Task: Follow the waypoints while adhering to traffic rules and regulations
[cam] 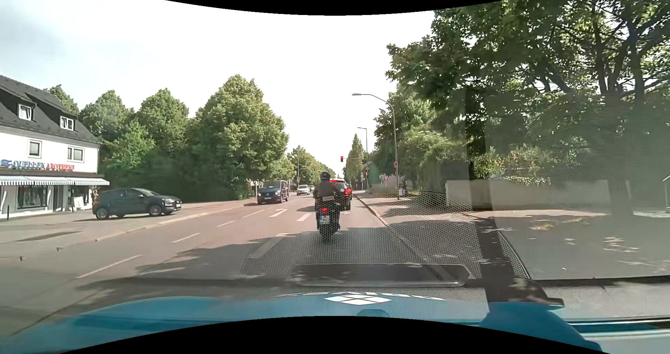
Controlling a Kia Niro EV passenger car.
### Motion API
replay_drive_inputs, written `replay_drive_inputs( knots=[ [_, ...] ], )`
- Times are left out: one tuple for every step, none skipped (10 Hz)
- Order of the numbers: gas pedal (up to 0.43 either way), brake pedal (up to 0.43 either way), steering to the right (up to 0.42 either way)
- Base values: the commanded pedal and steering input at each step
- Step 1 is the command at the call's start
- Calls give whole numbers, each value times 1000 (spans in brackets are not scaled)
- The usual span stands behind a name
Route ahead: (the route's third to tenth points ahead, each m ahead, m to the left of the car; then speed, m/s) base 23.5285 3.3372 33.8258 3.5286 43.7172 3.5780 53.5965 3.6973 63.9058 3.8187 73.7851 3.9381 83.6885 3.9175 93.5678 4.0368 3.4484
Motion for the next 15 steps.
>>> replay_drive_inputs(
  knots=[
    [0,213,-17],
    [0,213,-16],
    [0,213,-17],
    [0,213,-16],
    [0,213,-15],
    [0,189,-15],
    [0,183,-14],
    [0,189,-14],
    [0,189,-13],
    [0,189,-13],
    [0,189,-13],
    [0,183,-13],
    [0,177,-12],
    [0,177,-12],
    [0,177,-12]
  ],
)
